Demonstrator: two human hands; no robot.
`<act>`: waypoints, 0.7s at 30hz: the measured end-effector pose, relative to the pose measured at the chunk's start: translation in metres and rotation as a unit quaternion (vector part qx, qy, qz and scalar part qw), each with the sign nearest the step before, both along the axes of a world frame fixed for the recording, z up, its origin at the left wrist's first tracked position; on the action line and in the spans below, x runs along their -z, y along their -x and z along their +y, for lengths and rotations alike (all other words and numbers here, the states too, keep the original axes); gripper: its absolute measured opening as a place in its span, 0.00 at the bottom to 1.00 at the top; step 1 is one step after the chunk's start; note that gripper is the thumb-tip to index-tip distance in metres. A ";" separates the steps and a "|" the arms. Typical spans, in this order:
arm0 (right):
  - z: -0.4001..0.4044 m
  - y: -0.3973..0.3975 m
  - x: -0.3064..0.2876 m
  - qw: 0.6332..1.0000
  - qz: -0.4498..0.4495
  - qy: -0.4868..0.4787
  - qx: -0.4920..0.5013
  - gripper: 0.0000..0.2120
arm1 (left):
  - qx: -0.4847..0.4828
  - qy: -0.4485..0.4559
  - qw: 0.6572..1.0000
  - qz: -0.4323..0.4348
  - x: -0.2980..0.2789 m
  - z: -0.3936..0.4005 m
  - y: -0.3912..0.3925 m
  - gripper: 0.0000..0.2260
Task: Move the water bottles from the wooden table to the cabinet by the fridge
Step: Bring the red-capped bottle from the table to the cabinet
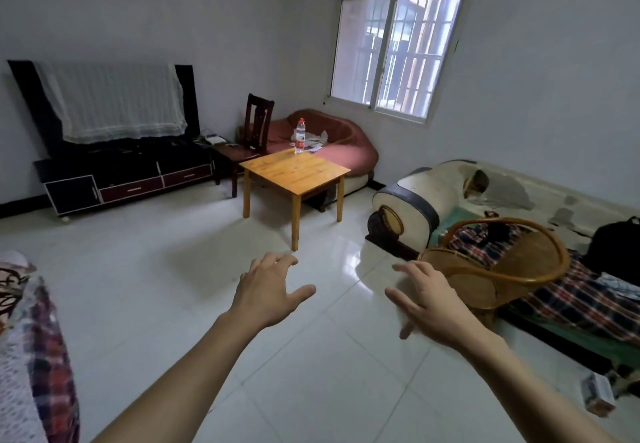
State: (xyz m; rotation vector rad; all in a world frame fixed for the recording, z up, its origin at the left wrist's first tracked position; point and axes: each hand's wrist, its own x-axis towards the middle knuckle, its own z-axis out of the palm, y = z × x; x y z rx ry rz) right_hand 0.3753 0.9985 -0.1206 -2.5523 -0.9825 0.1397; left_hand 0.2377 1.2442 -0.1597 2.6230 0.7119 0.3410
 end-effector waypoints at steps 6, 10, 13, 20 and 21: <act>0.077 -0.065 -0.014 1.000 -0.031 -0.003 0.004 0.28 | 0.001 0.018 0.999 -0.030 -0.005 0.074 -0.060 0.30; 0.121 -0.091 -0.003 1.000 -0.011 -0.014 -0.013 0.28 | -0.002 0.036 0.999 -0.014 0.007 0.110 -0.083 0.30; 0.154 -0.117 0.007 1.000 -0.003 -0.007 -0.017 0.28 | -0.012 0.041 0.999 -0.009 0.016 0.142 -0.106 0.29; 0.225 -0.207 0.022 0.999 0.006 -0.035 -0.028 0.28 | -0.029 0.051 0.998 -0.005 0.021 0.218 -0.191 0.29; 0.235 -0.223 0.024 0.999 0.003 -0.039 -0.029 0.28 | -0.030 0.050 0.998 -0.007 0.018 0.228 -0.205 0.29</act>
